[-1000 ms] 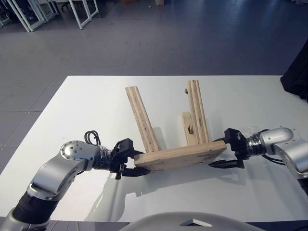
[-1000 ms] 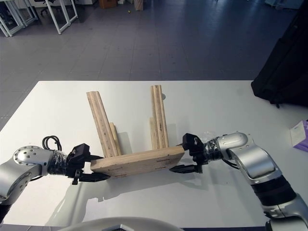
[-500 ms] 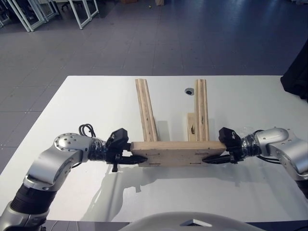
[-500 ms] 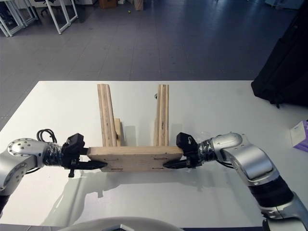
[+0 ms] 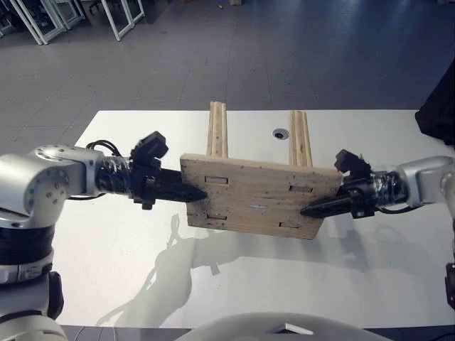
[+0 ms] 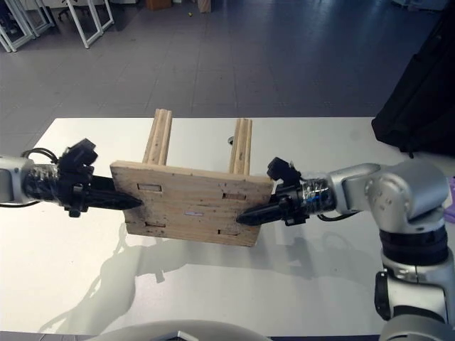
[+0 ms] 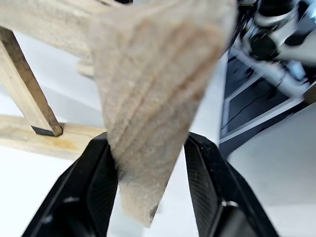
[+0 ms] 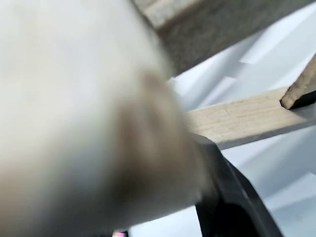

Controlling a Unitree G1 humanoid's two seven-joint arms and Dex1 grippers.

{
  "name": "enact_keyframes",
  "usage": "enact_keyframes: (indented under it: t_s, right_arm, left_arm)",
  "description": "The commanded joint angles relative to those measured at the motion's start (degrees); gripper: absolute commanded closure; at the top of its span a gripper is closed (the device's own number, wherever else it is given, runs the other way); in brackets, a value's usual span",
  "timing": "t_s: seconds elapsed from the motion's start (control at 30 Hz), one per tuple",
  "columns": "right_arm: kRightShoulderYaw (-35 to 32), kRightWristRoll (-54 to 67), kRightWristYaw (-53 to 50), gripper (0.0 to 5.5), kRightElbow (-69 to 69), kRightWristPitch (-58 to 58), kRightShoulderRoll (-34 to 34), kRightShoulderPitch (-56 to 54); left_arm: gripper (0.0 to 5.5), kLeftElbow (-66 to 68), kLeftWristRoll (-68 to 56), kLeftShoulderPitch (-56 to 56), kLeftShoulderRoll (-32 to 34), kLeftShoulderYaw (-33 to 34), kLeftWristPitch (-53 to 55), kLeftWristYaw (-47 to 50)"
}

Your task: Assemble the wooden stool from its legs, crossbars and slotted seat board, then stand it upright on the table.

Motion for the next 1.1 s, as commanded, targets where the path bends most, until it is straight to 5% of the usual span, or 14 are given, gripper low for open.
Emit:
enact_keyframes:
  t_s: [0.03, 0.33, 0.43, 0.57, 0.73, 0.9, 1.1]
  right_arm:
    - [13.86, 28.83, -5.96, 3.71, 32.31, 1.27, 0.93, -18.98]
    - [26.73, 45.99, -14.72, 3.71, 65.91, 1.27, 3.55, -27.43]
    - [26.85, 44.0, -16.91, 3.71, 68.27, 1.26, 4.4, -23.44]
    - [25.22, 42.49, -16.93, 2.91, 69.8, 1.27, 3.31, -22.12]
    - [20.2, 41.54, -14.03, 2.87, 71.24, 1.27, -1.64, -22.74]
    - [14.84, 38.95, -13.72, 2.87, 69.46, 1.27, -3.36, -19.25]
    - [9.76, 34.36, -13.31, 2.87, 66.58, 1.27, -6.34, -13.28]
  left_arm:
    - [3.74, 13.26, -17.65, -12.4, -3.23, -9.15, 14.13, -2.94]
    - [3.4, 50.42, -31.75, -29.53, -4.8, -25.46, 14.14, 7.13]
    - [2.87, 58.47, -29.74, -31.18, -7.42, -25.02, 14.12, 10.39]
    - [2.15, 62.37, -27.89, -31.03, -8.13, -23.05, 14.13, 11.32]
    - [1.31, 65.54, -25.53, -30.41, -6.13, -17.34, 14.11, 9.4]
    - [1.31, 64.33, -18.88, -27.36, -6.46, -8.92, 12.76, 10.2]
    - [1.31, 57.77, -10.63, -21.12, -5.09, -6.81, 9.41, 6.48]
